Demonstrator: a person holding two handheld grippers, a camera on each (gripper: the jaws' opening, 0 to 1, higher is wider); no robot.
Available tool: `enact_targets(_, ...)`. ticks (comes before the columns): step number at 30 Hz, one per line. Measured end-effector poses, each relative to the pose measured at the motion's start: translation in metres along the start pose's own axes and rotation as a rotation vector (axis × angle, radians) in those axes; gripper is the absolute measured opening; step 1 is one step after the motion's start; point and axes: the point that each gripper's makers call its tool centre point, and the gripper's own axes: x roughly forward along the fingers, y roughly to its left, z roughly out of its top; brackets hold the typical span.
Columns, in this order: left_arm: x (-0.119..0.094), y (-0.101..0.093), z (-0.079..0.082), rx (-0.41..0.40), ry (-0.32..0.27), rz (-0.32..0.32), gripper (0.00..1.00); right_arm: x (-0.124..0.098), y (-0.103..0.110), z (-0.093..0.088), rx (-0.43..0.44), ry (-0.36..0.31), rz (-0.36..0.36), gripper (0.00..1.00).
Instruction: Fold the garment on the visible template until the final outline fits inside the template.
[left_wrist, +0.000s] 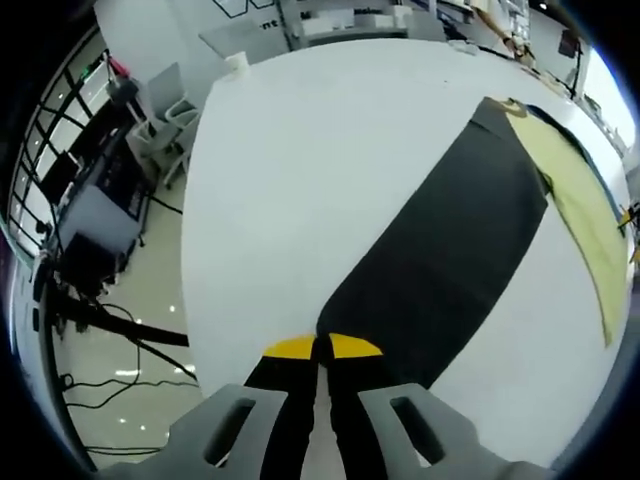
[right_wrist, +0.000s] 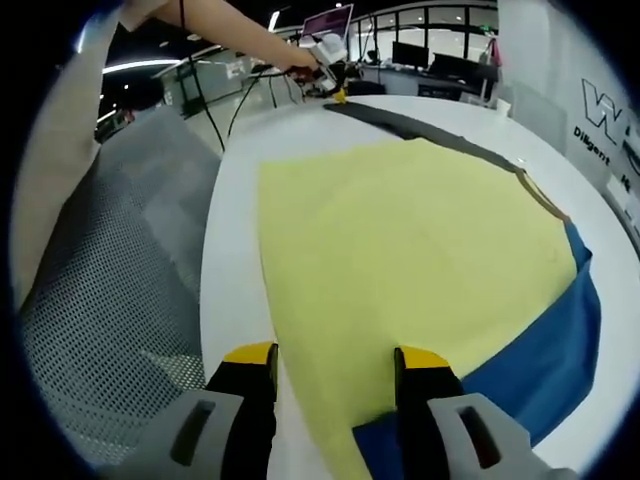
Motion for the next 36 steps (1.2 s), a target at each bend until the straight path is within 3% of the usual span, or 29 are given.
enact_targets(11, 0.000, 0.003, 0.000, 0.010, -0.009, 0.023, 0.07, 0.000, -0.002, 0.004, -0.006, -0.008, -0.006, 0.43)
enact_targets(15, -0.007, 0.009, -0.001, -0.010, -0.015, 0.055, 0.15, -0.007, -0.009, 0.001, 0.026, -0.021, -0.039, 0.43)
enact_targets(24, -0.031, 0.008, 0.008, -0.027, -0.080, 0.098, 0.21, -0.026, -0.024, -0.017, 0.092, -0.032, -0.131, 0.40)
enact_targets(29, -0.043, -0.002, 0.009, -0.072, -0.115, 0.087, 0.20, -0.035, -0.024, -0.030, 0.102, -0.021, -0.158, 0.33)
enact_targets(36, -0.060, -0.039, 0.013, -0.077, -0.174, 0.054, 0.19, -0.043, -0.021, -0.049, 0.072, 0.011, -0.184, 0.20)
